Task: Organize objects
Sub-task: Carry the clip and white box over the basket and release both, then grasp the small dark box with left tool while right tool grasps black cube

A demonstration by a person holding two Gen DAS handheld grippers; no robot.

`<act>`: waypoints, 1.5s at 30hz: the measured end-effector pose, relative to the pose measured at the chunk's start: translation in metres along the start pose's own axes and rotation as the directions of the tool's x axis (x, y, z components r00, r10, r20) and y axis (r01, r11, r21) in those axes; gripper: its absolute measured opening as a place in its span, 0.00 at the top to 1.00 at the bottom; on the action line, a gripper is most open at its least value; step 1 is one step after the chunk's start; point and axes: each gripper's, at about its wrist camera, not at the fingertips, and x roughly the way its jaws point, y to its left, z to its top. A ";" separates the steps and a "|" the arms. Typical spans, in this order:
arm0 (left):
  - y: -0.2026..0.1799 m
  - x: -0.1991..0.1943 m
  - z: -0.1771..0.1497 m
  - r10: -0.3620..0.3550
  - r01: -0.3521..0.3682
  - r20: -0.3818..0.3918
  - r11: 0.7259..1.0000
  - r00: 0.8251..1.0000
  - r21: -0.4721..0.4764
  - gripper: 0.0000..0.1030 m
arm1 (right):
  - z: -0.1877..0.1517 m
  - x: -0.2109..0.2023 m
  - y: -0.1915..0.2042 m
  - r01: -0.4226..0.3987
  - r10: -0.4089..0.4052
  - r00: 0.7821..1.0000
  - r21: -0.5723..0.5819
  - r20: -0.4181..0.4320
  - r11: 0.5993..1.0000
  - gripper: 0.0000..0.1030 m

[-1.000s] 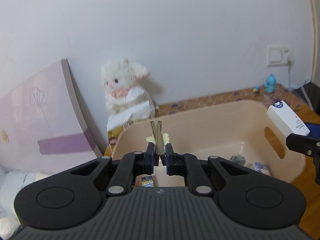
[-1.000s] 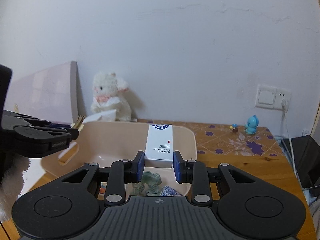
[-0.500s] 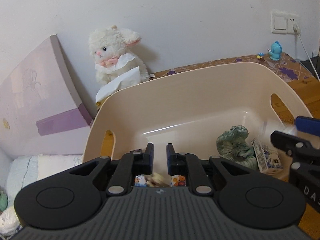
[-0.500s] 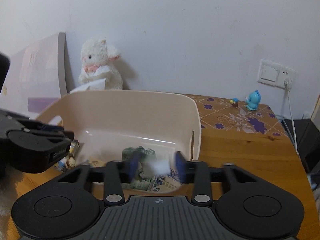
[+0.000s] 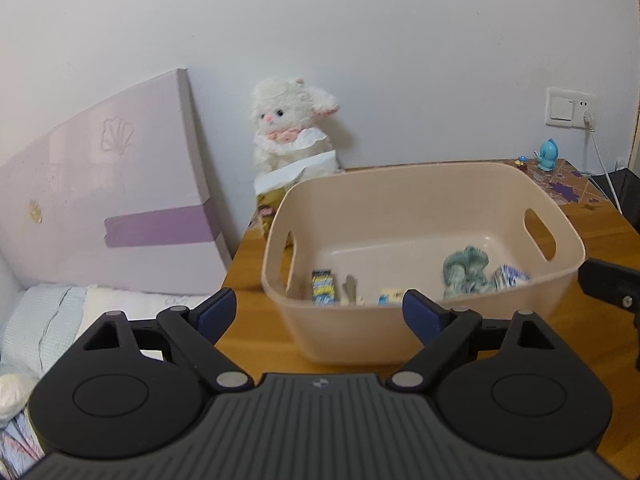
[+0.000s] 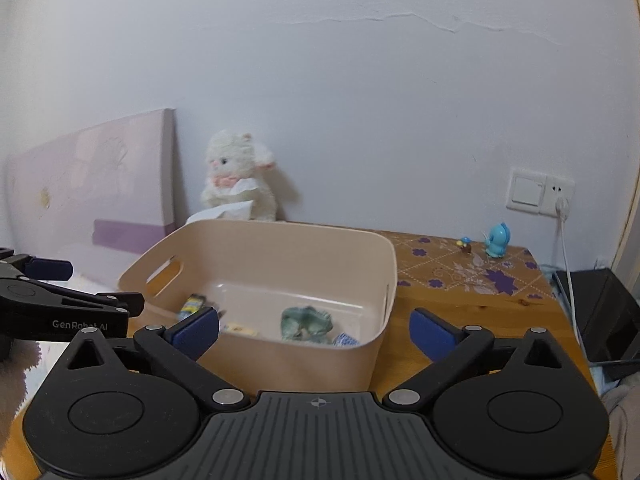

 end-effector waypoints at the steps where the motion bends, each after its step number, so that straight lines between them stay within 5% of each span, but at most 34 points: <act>1: 0.003 -0.003 -0.006 -0.005 0.005 0.000 1.000 1.000 -0.006 0.12 | -0.003 -0.004 0.001 -0.006 0.006 1.000 -0.003 -0.002 1.000 0.00; 11: 0.008 -0.011 -0.060 -0.013 0.013 -0.063 1.000 0.998 0.007 0.12 | -0.047 -0.007 0.008 -0.037 0.036 0.994 -0.011 -0.101 0.999 0.00; 22: -0.014 0.011 -0.109 -0.072 0.081 -0.170 0.996 0.983 0.044 0.12 | -0.103 0.026 0.002 -0.035 0.038 0.964 0.015 -0.263 0.999 0.00; 30: -0.027 0.033 -0.127 -0.155 0.154 -0.220 0.988 0.963 -0.022 0.12 | -0.114 0.035 0.000 -0.033 0.035 0.957 0.012 -0.287 0.999 0.00; 45: -0.009 0.053 -0.132 -0.122 0.099 -0.182 0.987 0.976 -0.129 0.14 | -0.119 0.061 0.021 -0.075 0.068 0.953 -0.011 -0.294 0.997 0.00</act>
